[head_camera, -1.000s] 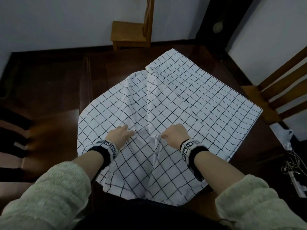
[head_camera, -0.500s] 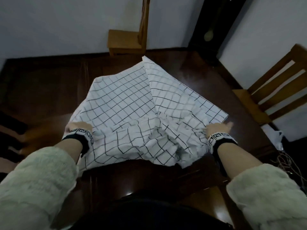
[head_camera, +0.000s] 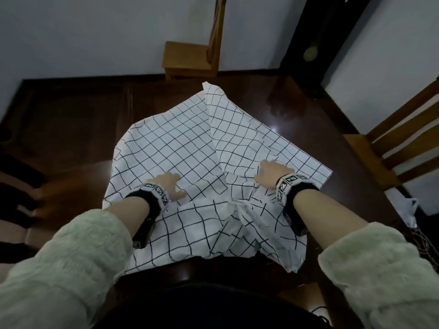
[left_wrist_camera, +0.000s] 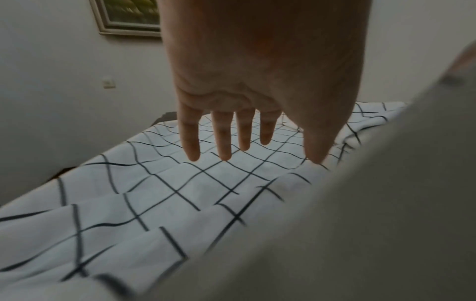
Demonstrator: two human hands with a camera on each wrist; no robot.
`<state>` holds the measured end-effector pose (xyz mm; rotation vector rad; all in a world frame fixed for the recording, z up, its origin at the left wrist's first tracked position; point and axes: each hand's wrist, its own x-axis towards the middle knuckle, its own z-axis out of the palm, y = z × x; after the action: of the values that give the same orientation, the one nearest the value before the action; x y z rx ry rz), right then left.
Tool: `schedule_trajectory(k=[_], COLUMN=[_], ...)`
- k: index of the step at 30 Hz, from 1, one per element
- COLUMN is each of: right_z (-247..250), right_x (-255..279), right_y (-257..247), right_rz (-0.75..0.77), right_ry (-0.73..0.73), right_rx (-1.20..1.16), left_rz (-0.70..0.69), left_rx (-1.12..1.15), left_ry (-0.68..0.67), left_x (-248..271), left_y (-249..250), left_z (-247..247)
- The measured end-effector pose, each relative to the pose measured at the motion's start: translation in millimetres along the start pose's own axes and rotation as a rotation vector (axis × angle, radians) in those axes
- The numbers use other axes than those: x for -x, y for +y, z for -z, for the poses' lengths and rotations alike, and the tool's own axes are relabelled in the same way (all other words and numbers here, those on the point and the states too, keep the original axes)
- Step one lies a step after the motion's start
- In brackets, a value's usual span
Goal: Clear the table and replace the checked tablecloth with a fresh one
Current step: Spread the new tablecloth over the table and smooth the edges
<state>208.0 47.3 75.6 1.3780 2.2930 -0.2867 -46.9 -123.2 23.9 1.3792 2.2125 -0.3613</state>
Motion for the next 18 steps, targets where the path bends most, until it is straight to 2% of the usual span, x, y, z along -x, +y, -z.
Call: schedule_trajectory(k=[3,9,14,18], right_z=[-7.4,-19.7,-26.5,-17.0], right_x=[-12.6,-34.8,-44.4,-53.0], right_y=[-5.2,-11.8,-17.9,-16.1], right_rz=[0.024,0.047,0.073,0.057], right_ry=[0.003,-0.081,-0.142,-0.182], right_rx=[0.006,0.197,0.321,0.396], left_rz=[-0.063,0.035,-0.042,-0.014], left_rx=[0.024,-0.084,-0.123,-0.161], left_ry=[-0.026,-0.038,-0.211,-0.176], left_x=[-10.6,-13.1,-25.0,-34.4], left_y=[9.2,29.7,32.0,32.8], left_z=[-6.9,-17.3,-23.1,-13.4])
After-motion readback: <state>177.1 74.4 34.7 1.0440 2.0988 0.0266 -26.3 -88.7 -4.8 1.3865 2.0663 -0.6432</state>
